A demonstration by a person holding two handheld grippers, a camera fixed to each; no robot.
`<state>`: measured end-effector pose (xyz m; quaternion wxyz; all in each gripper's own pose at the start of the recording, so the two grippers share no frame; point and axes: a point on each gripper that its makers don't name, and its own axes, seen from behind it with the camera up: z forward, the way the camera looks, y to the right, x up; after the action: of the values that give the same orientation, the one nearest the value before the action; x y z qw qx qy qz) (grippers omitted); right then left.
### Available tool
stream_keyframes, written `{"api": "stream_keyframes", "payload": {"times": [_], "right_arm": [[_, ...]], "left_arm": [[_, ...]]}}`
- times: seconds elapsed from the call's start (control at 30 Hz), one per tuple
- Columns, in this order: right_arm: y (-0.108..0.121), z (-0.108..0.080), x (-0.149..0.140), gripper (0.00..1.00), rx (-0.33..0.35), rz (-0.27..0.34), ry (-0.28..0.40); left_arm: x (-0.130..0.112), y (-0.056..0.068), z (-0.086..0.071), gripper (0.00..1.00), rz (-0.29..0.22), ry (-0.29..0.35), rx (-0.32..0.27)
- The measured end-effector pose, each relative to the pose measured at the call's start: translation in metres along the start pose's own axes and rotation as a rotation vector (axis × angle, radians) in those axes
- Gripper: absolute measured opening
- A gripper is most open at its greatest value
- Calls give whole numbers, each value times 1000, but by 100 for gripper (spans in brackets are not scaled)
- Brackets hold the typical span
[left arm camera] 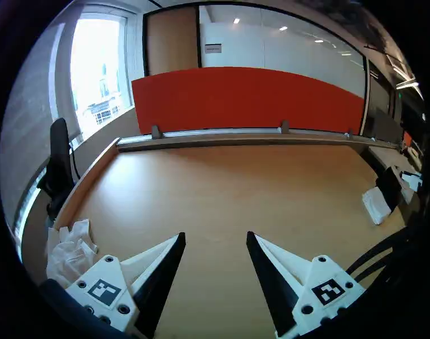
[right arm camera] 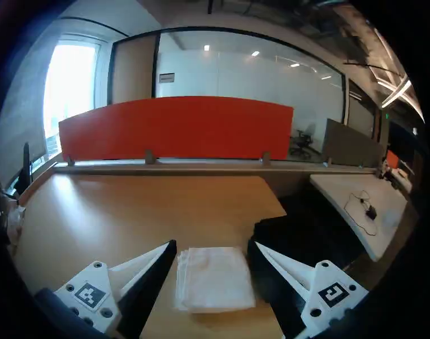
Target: Fold towel
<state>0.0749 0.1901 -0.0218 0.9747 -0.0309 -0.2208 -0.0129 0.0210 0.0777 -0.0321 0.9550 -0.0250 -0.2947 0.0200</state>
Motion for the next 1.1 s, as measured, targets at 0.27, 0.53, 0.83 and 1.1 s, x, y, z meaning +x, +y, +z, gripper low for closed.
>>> {"api": "stream_keyframes", "payload": {"times": [0.27, 0.53, 0.83, 1.1], "right_arm": [[-10, -10, 34, 97, -8, -5, 106], [-26, -23, 62, 97, 4, -21, 192], [-52, -36, 92, 97, 10, -30, 267], [-90, -43, 120, 97, 28, -28, 320]], "left_arm": [[26, -7, 0, 79, -8, 93, 10], [53, -17, -5, 79, -23, 194, 25], [77, -29, -12, 79, -46, 274, 28], [97, -34, -18, 79, -51, 335, 14]]}}
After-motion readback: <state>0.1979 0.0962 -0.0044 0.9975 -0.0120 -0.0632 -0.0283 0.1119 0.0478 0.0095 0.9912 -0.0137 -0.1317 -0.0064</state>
